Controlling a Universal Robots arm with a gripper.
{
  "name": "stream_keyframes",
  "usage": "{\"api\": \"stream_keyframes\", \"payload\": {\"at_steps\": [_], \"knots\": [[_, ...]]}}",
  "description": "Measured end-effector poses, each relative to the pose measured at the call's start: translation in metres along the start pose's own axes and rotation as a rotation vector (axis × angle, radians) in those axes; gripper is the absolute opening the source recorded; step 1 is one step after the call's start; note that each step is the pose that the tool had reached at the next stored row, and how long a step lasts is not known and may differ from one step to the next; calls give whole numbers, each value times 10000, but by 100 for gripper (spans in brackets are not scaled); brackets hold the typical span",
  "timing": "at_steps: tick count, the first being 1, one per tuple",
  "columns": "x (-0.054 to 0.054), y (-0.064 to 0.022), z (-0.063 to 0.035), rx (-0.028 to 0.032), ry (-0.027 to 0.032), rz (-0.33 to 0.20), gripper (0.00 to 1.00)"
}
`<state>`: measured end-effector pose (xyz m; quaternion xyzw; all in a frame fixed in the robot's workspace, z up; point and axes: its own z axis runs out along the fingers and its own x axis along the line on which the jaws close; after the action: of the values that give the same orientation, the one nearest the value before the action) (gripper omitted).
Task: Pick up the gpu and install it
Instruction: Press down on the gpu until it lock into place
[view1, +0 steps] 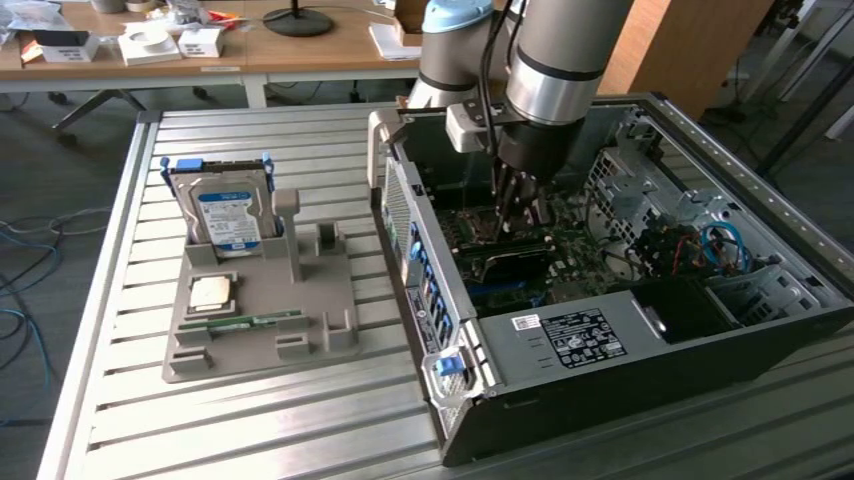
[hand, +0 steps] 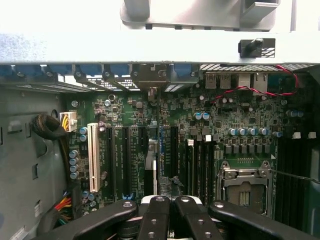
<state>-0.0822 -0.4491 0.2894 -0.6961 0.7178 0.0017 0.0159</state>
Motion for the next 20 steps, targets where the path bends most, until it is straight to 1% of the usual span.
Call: {"api": "stream_keyframes", "payload": {"at_steps": [4,12,20], "knots": [[0,0,11,3,-7,0,11],[1,1,60,1,-2,0,11],[6,2,63,2,-5,1,11]]}}
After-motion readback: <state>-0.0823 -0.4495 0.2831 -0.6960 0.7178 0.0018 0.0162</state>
